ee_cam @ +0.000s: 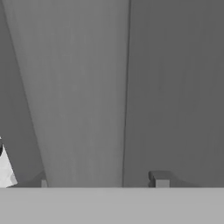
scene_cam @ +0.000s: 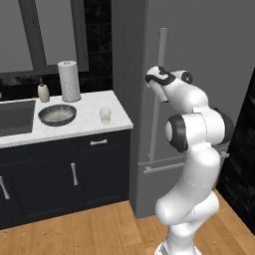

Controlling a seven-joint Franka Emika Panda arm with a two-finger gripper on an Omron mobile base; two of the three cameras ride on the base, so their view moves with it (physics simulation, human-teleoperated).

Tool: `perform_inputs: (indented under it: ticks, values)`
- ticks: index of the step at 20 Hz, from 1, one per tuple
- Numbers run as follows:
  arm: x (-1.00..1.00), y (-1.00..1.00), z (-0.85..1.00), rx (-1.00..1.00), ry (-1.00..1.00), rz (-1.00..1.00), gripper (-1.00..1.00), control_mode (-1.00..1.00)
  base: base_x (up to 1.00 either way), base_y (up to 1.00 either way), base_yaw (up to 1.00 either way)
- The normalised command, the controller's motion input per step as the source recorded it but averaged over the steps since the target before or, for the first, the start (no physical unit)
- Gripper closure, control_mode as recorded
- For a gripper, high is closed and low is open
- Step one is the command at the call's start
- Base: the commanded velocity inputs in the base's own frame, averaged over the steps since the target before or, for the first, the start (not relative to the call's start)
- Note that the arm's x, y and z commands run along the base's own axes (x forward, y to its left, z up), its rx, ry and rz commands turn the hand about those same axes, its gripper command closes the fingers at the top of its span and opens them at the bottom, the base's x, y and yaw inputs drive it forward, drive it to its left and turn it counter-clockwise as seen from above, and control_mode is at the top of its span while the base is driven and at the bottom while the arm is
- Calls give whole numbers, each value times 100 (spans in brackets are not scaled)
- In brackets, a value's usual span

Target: Grab a lemon wedge from the fridge and one ice cube from the ice bowl, and put them in the glass of lemonade.

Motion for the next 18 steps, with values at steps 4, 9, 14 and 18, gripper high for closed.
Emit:
perform_inputs:
  ticks: [4,9,14,18]
  values:
    - [-59,-31,4,0,7,0,100,-100,0,0,0]
    - [-99,-83,12,0,5,1,100,-100,0,0,0]
    - [-100,-100,14,3,2,0,100,-100,0,0,0]
    - [-100,-100,9,5,1,0,100,-100,0,0,0]
